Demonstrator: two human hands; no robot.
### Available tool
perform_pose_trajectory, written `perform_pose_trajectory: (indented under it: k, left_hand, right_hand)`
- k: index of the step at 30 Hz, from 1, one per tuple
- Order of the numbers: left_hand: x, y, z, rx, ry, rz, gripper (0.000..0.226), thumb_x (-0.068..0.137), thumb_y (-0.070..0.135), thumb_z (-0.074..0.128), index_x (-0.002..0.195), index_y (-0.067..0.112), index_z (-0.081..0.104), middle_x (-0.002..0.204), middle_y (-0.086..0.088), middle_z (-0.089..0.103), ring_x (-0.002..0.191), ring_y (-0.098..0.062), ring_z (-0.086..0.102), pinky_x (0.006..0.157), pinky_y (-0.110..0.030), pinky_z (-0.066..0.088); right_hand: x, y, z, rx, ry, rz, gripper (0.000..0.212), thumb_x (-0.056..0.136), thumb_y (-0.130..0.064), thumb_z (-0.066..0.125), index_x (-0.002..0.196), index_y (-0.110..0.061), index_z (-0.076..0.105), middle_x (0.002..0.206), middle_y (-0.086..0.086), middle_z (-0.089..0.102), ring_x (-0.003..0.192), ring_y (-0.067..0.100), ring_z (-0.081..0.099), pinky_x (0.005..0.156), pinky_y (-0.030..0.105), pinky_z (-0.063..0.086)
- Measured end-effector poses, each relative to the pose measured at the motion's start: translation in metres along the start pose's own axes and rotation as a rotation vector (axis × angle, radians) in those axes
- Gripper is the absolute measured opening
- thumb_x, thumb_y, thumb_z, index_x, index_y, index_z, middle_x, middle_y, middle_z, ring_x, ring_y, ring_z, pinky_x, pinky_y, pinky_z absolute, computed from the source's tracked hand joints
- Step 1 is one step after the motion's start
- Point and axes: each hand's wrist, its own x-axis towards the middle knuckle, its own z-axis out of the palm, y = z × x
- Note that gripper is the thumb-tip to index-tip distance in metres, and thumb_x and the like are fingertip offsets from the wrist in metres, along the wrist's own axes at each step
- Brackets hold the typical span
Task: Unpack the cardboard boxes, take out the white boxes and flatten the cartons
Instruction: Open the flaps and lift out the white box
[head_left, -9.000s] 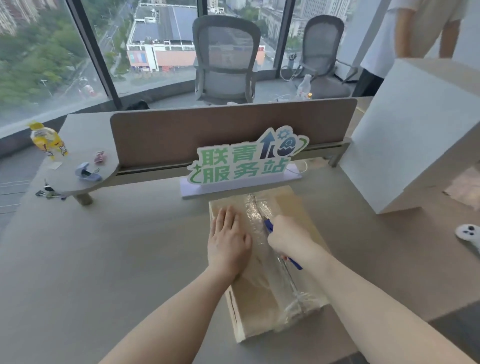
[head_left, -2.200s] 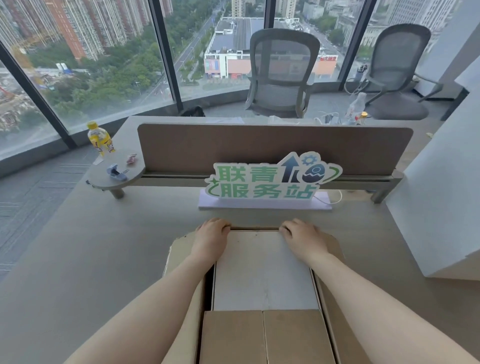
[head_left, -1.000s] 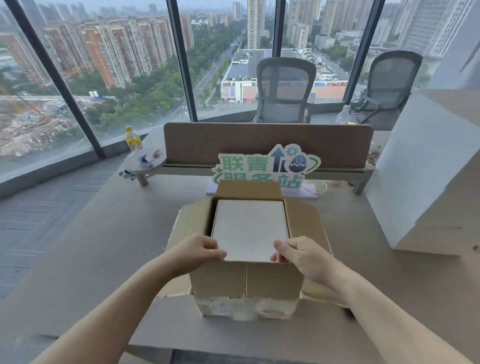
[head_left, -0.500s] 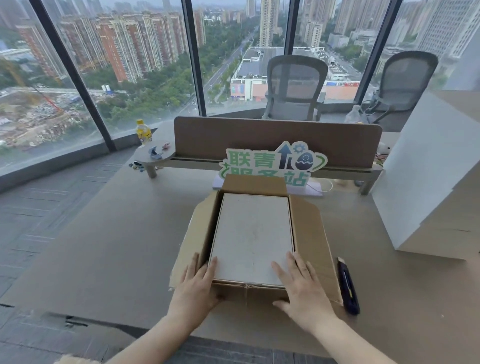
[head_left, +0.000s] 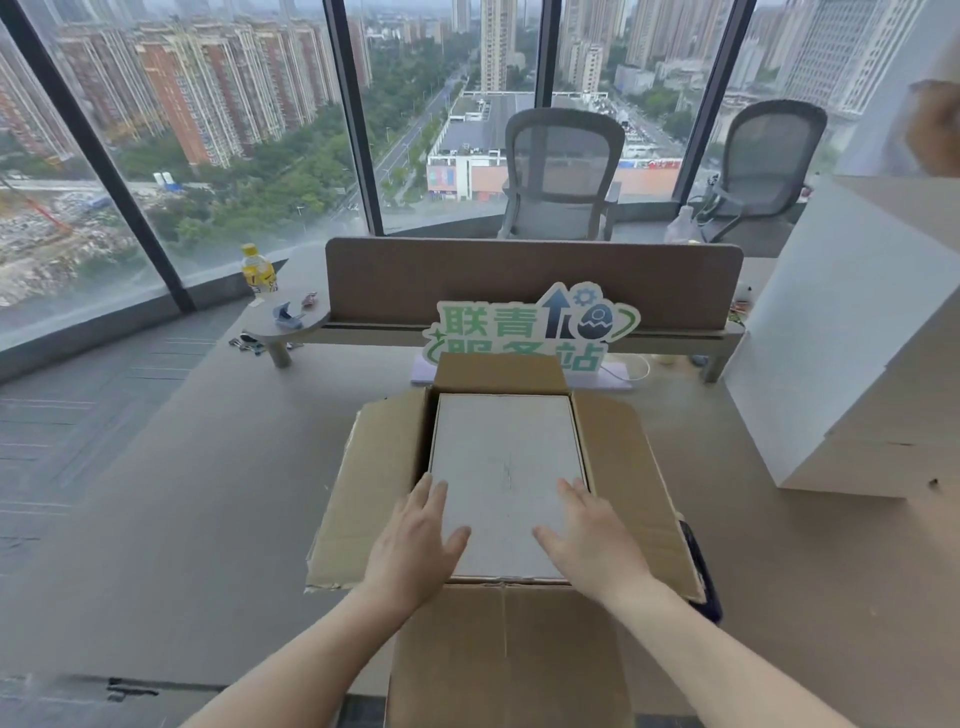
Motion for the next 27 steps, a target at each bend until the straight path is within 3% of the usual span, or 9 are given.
perform_pose_trajectory:
  k: [4, 6, 9, 12, 15, 17, 19, 23, 27]
  left_hand:
    - [0.032, 0.015, -0.012, -0.028, -0.138, -0.193, 0.046, 0.096, 0.039, 0.044, 0.13, 0.009, 0.044, 0.13, -0.011, 0.052, 0.116, -0.029, 0.052, 0.095, -0.039, 0.046]
    - [0.04, 0.017, -0.012, -0.05, -0.191, -0.261, 0.049, 0.096, 0.039, 0.045, 0.132, 0.006, 0.043, 0.123, -0.011, 0.057, 0.108, -0.029, 0.057, 0.088, -0.035, 0.05]
    - [0.046, 0.015, -0.007, -0.071, -0.217, -0.325, 0.068, 0.096, 0.04, 0.047, 0.148, 0.002, 0.025, 0.127, -0.012, 0.059, 0.113, -0.03, 0.058, 0.085, -0.032, 0.048]
    - [0.049, 0.007, -0.004, -0.122, -0.164, -0.362, 0.057, 0.095, 0.037, 0.047, 0.138, 0.002, 0.037, 0.115, -0.011, 0.064, 0.102, -0.03, 0.061, 0.075, -0.032, 0.047]
    - [0.053, 0.001, -0.006, -0.185, -0.162, -0.373, 0.036, 0.091, 0.035, 0.049, 0.108, 0.004, 0.056, 0.086, -0.003, 0.062, 0.076, -0.023, 0.058, 0.062, -0.029, 0.044]
    - [0.055, 0.003, -0.01, -0.199, -0.181, -0.389, 0.035, 0.091, 0.035, 0.05, 0.109, 0.005, 0.054, 0.087, -0.003, 0.059, 0.077, -0.023, 0.057, 0.056, -0.028, 0.038]
    - [0.059, 0.007, -0.014, -0.186, -0.21, -0.412, 0.041, 0.091, 0.033, 0.05, 0.119, 0.003, 0.046, 0.095, -0.004, 0.058, 0.082, -0.023, 0.056, 0.058, -0.028, 0.037]
    - [0.067, 0.017, -0.016, -0.121, -0.251, -0.44, 0.059, 0.094, 0.042, 0.047, 0.134, 0.0, 0.034, 0.122, -0.011, 0.059, 0.105, -0.029, 0.058, 0.082, -0.032, 0.045]
    - [0.075, 0.017, -0.014, -0.11, -0.243, -0.462, 0.067, 0.094, 0.053, 0.043, 0.137, 0.002, 0.034, 0.13, -0.01, 0.057, 0.116, -0.029, 0.057, 0.09, -0.033, 0.046]
  right_hand:
    - [0.025, -0.012, -0.009, 0.131, -0.095, 0.279, 0.051, 0.078, -0.039, 0.044, 0.122, -0.014, 0.05, 0.123, 0.013, 0.056, 0.108, 0.034, 0.056, 0.089, 0.041, 0.049]
    - [0.031, -0.018, -0.006, 0.123, -0.102, 0.338, 0.052, 0.076, -0.033, 0.042, 0.122, -0.011, 0.049, 0.124, 0.015, 0.056, 0.111, 0.035, 0.053, 0.09, 0.04, 0.048]
    - [0.037, -0.027, 0.0, 0.08, -0.115, 0.407, 0.063, 0.084, -0.027, 0.043, 0.141, -0.004, 0.034, 0.139, 0.021, 0.045, 0.129, 0.038, 0.037, 0.097, 0.04, 0.041]
    - [0.04, -0.033, -0.004, 0.068, -0.102, 0.462, 0.073, 0.088, -0.026, 0.043, 0.151, 0.0, 0.018, 0.147, 0.02, 0.037, 0.134, 0.037, 0.028, 0.103, 0.04, 0.036]
    - [0.048, -0.037, -0.01, 0.061, -0.104, 0.503, 0.065, 0.087, -0.022, 0.045, 0.144, 0.005, 0.031, 0.142, 0.02, 0.044, 0.13, 0.036, 0.038, 0.099, 0.036, 0.038]
    - [0.053, -0.038, -0.018, 0.085, -0.105, 0.504, 0.053, 0.085, -0.023, 0.045, 0.132, 0.001, 0.05, 0.133, 0.017, 0.055, 0.12, 0.034, 0.052, 0.084, 0.031, 0.043]
    - [0.055, -0.04, -0.026, 0.086, -0.151, 0.495, 0.042, 0.085, -0.022, 0.044, 0.12, -0.004, 0.06, 0.124, 0.015, 0.062, 0.112, 0.032, 0.058, 0.072, 0.027, 0.043]
    - [0.055, -0.041, -0.031, 0.031, -0.178, 0.48, 0.038, 0.088, -0.013, 0.04, 0.119, -0.006, 0.061, 0.123, 0.014, 0.06, 0.114, 0.032, 0.055, 0.088, 0.031, 0.044]
    - [0.059, -0.037, -0.024, 0.079, -0.226, 0.502, 0.03, 0.079, -0.014, 0.04, 0.103, -0.01, 0.058, 0.103, 0.008, 0.062, 0.073, 0.022, 0.052, 0.059, 0.025, 0.037]
